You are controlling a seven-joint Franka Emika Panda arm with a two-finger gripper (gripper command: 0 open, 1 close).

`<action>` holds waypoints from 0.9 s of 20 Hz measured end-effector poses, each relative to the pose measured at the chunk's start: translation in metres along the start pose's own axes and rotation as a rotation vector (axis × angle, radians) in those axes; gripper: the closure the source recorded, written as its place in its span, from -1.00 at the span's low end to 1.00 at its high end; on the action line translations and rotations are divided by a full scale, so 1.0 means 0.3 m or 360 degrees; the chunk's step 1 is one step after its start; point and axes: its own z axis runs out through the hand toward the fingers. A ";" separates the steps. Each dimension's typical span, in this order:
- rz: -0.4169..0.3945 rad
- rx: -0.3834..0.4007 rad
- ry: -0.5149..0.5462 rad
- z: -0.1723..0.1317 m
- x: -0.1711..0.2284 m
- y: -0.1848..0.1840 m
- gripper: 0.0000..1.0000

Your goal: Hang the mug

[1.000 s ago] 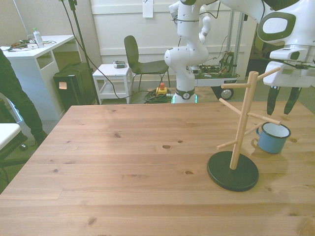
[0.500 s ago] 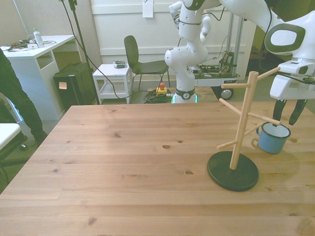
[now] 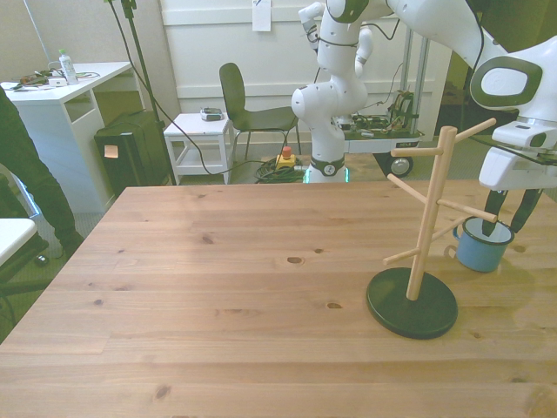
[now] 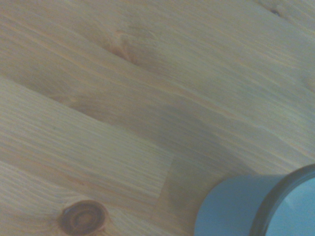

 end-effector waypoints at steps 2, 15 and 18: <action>0.0000 -0.0004 0.0000 0.014 0.007 -0.003 1.00; -0.0019 -0.0007 0.0010 0.077 0.007 -0.005 1.00; -0.0020 0.0002 0.0013 0.084 0.001 0.004 1.00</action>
